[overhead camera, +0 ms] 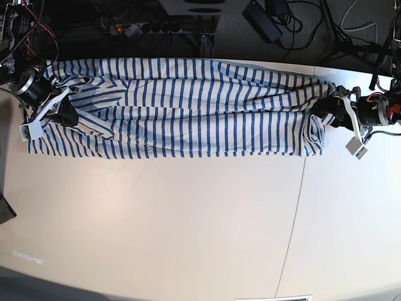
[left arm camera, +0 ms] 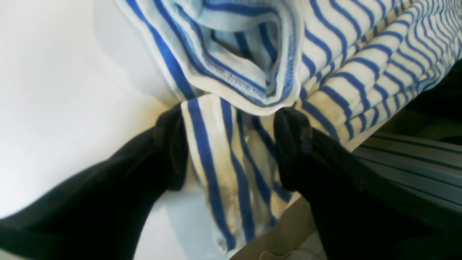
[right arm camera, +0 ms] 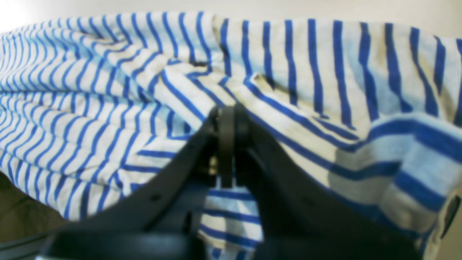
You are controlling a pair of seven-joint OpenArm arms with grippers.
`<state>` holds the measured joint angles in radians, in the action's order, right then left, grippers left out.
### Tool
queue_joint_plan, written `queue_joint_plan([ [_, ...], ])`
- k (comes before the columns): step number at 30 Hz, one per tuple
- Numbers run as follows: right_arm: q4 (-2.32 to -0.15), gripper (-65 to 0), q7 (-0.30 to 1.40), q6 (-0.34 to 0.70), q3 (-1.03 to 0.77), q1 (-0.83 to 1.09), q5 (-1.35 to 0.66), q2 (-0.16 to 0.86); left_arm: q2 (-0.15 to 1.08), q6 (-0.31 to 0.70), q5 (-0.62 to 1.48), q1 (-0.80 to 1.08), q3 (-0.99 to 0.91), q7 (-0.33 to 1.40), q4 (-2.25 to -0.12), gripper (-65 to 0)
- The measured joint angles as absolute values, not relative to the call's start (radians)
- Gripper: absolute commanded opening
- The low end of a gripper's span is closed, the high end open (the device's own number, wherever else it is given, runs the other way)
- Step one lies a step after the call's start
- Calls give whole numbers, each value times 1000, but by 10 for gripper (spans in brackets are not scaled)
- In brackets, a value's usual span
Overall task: Fold the T-shirt properly
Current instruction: 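Pull the folded strip taut between both grippers, then carry the strip end with the left gripper toward the right gripper, folding it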
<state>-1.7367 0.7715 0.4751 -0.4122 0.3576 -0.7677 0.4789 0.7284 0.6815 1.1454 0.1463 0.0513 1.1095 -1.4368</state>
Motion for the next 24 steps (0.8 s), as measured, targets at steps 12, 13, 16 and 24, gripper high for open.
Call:
queue_joint_plan([
  [12,-1737,-650,772,475,-412,358,-767,479,692,682,1174,146,51,1109,-1437,-256],
  [13,-1737,-650,772,475,-412,358,-768,479,685,682,1177,146,51,1109,-1437,-256],
  [16,-1737,-650,772,475,-412,358,-767,479,662,682,1180,146,51,1106,-1437,-256],
  [24,-1737,-650,772,475,-412,358,-767,479,629,682,1110,141,51,1040,-1437,-467],
])
